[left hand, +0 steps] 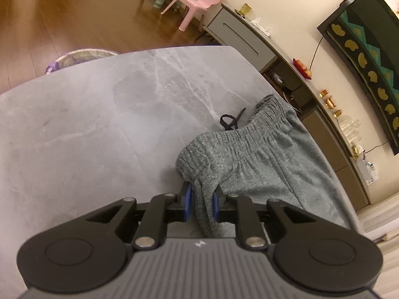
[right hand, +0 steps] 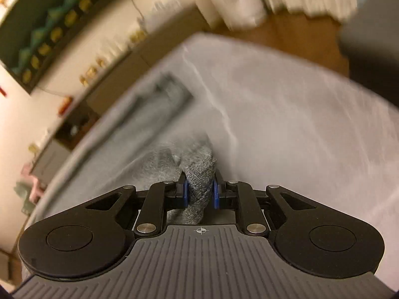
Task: Fold clothes
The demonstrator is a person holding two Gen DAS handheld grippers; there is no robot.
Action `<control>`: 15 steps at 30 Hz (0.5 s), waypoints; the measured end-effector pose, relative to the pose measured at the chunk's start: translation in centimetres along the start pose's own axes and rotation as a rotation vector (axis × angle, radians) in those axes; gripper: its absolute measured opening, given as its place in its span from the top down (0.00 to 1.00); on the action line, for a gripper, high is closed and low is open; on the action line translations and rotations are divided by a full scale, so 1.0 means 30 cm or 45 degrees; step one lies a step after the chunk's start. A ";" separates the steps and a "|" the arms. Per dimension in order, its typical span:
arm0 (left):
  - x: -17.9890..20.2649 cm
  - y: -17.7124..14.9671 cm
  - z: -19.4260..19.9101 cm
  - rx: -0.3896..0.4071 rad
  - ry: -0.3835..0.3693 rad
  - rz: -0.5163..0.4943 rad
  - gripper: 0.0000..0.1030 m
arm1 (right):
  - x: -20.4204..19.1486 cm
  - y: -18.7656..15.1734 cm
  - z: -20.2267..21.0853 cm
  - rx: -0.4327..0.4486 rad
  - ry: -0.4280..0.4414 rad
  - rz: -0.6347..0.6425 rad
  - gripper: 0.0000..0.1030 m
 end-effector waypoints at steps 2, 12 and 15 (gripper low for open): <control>0.009 0.005 0.010 0.016 0.004 -0.004 0.84 | -0.018 -0.016 0.039 0.002 0.137 0.002 0.85; 0.069 0.002 0.061 0.034 -0.077 0.010 0.59 | 0.071 -0.021 0.067 0.066 -0.363 0.198 0.50; 0.076 0.016 0.083 0.074 -0.102 -0.007 0.45 | 0.049 0.014 0.116 0.237 -0.521 0.265 0.35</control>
Point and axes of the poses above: each gripper's, at about its wrist camera, not at the fingertips, and z roughly against the way its jaws point, x to its right, y to its top, the point moved 9 cm from there along -z, roughly the way its jaws point, and after that the axes turned 7 degrees about -x, right-handed, at the moved point
